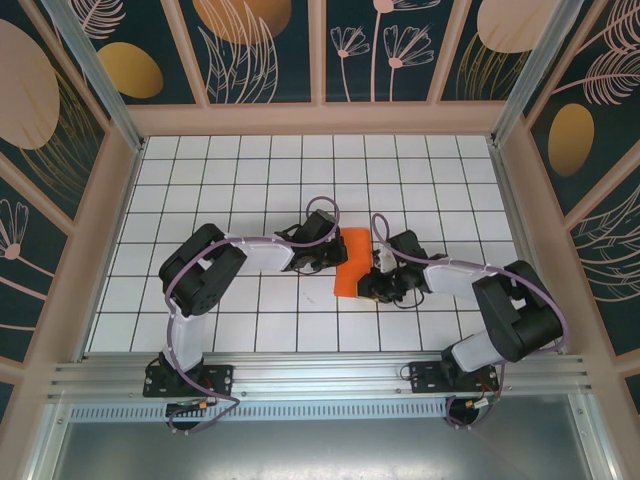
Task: Fold a paper plane with a square sheet of paper (pick it up from the middle)
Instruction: Fold the square sheet of paper in half at the center of the table.
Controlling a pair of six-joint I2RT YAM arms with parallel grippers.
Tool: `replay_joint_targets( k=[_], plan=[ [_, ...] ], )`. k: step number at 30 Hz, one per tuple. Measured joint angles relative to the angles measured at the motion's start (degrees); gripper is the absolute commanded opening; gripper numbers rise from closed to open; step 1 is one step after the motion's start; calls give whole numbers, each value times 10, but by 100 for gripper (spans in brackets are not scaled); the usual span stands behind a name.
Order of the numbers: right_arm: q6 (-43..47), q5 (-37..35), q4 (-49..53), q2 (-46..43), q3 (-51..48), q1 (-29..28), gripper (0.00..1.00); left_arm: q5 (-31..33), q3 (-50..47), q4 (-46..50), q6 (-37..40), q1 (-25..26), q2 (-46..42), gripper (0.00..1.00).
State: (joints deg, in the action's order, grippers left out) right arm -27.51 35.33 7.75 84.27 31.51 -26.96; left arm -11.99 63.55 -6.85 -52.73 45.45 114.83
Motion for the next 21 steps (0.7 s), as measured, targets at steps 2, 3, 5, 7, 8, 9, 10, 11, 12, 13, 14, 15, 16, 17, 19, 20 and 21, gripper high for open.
replay_joint_targets(
  k=[2,3,5,7,8,9,10,11,12,13,14,15,16,17,19,20,21],
  plan=[
    [2,-4,6,0,20,5,25,0,0,0,0,0,0,6],
    [2,-4,5,0,30,10,24,0,0,0,0,0,0,6],
    [2,-3,-2,2,46,23,24,0,0,0,0,0,0,6],
    [2,-2,-16,15,59,34,24,0,0,0,1,0,0,6],
    [2,0,-24,28,64,37,24,0,0,0,2,0,0,6],
    [2,1,-29,42,67,39,24,0,0,0,2,0,0,6],
    [3,2,-34,57,69,40,24,0,0,0,2,0,0,6],
    [4,1,-37,70,69,40,24,0,0,0,2,0,0,6],
    [4,1,-37,82,69,41,24,0,0,0,2,0,0,6],
    [4,4,-40,95,69,42,24,0,-1,0,2,0,0,6],
    [4,11,-41,97,70,48,24,0,-2,-2,2,0,0,6],
    [4,16,-42,100,70,50,23,0,-2,-3,2,0,0,6],
    [4,21,-42,102,70,53,23,0,-3,-4,2,0,0,6],
    [4,26,-42,104,70,56,23,0,-3,-5,2,0,0,6],
    [4,29,-43,103,70,56,24,0,-4,-6,2,0,0,6],
    [4,29,-43,102,70,56,24,0,-4,-6,2,0,0,6],
    [4,27,-43,100,70,56,24,0,-4,-7,2,0,0,6]
  ],
)
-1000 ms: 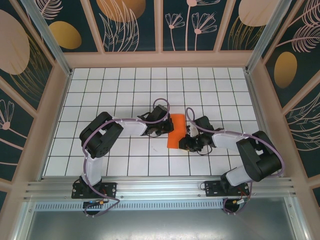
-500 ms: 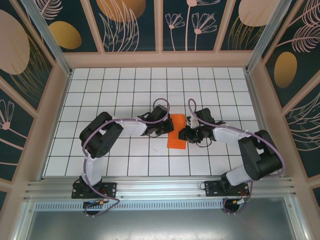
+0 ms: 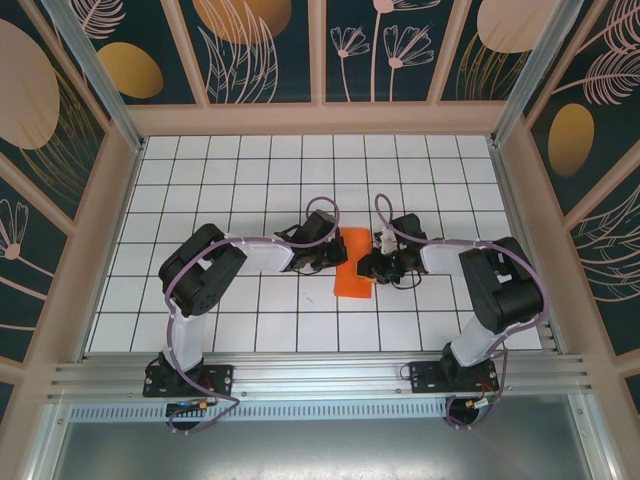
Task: Fold a paper plane with a square sheet of paper (pick it up from the middle)
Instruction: Fold the square sheet of paper in half at the center of the table.
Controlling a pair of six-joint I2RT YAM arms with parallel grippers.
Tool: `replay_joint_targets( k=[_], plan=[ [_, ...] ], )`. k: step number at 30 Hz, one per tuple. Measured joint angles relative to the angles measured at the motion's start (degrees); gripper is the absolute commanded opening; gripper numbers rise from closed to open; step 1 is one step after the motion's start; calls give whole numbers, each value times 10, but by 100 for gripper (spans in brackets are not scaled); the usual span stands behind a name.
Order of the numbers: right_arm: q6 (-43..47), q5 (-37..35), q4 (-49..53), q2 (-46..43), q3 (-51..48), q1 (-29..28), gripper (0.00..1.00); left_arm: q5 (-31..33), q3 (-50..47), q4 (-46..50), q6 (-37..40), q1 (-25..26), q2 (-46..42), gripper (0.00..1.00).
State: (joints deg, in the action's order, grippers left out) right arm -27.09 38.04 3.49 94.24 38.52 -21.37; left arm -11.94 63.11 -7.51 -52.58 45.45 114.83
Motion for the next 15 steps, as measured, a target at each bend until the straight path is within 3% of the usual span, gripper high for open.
replay_joint_targets(
  k=[9,15],
  plan=[
    [7,-16,12,-14,53,7,25,0,0,0,0,0,0,6],
    [13,-31,5,34,70,17,25,0,0,0,0,0,0,6]
  ],
)
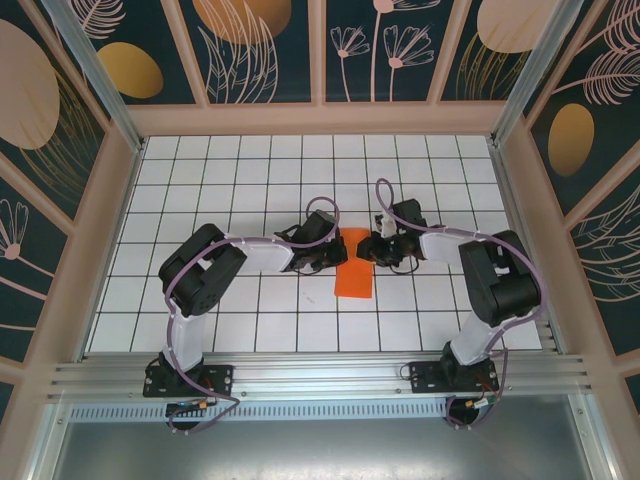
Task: Fold a paper plane with a square sheet of paper (pick it up from the middle)
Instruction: Fold the square sheet of paper in half at the center of the table.
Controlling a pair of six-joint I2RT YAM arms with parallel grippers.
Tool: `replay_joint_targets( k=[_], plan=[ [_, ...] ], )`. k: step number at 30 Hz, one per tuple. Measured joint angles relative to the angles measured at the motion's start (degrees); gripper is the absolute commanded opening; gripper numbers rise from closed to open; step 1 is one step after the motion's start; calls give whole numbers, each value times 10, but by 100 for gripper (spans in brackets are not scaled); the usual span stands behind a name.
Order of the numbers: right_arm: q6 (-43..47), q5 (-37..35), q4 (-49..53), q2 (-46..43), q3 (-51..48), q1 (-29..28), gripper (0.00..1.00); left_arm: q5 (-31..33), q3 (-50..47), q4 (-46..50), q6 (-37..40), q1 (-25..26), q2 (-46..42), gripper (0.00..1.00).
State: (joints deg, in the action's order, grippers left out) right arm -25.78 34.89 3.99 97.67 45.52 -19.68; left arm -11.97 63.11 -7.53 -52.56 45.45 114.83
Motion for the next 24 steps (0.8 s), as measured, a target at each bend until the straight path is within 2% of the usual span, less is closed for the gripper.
replay_joint_targets(
  k=[3,17,24],
  plan=[
    [0,1,-2,19,0,5,25,0,0,0,0,0,0,6],
    [1,8,3,6,47,16,26,0,0,-2,1,0,0,6],
    [4,0,-6,61,50,25,26,0,0,-1,5,0,0,6]
  ],
)
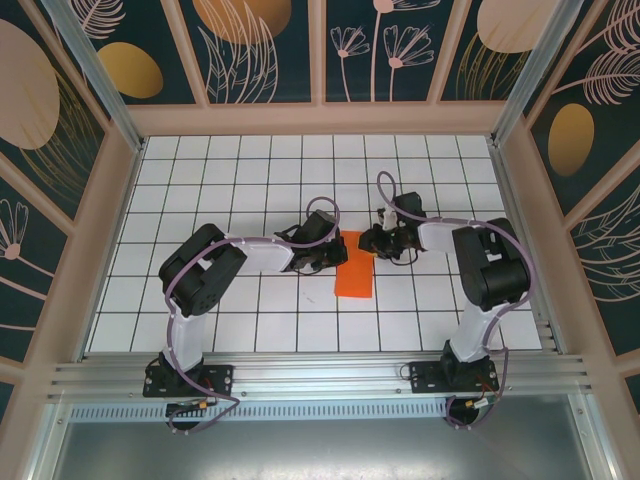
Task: Fold a paper plane with a square sheet of paper (pick it up from the middle)
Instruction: Fold the square sheet of paper in half at the center of the table.
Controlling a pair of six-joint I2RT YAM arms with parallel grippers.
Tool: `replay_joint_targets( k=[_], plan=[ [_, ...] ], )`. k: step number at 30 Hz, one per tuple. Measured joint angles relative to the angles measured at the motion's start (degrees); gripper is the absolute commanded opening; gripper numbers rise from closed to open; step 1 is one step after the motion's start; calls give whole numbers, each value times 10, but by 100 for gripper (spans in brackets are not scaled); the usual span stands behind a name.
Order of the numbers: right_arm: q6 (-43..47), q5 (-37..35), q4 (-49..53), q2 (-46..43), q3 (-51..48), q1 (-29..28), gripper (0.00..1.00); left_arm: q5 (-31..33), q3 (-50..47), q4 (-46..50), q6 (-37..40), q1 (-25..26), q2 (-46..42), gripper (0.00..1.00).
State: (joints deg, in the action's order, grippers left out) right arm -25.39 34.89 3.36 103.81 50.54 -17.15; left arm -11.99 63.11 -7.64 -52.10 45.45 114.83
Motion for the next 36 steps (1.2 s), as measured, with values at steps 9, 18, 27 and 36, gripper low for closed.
replay_joint_targets(
  k=[9,18,27,36],
  plan=[
    [0,-4,22,-8,21,3,26,0,-1,-2,2,0,0,6],
    [9,-12,28,3,78,3,26,0,-1,-2,4,0,0,6],
    [12,-30,35,51,87,9,26,0,-1,-3,5,0,0,6],
    [22,-36,63,50,116,10,27,0,-1,-3,6,0,0,6]
  ],
)
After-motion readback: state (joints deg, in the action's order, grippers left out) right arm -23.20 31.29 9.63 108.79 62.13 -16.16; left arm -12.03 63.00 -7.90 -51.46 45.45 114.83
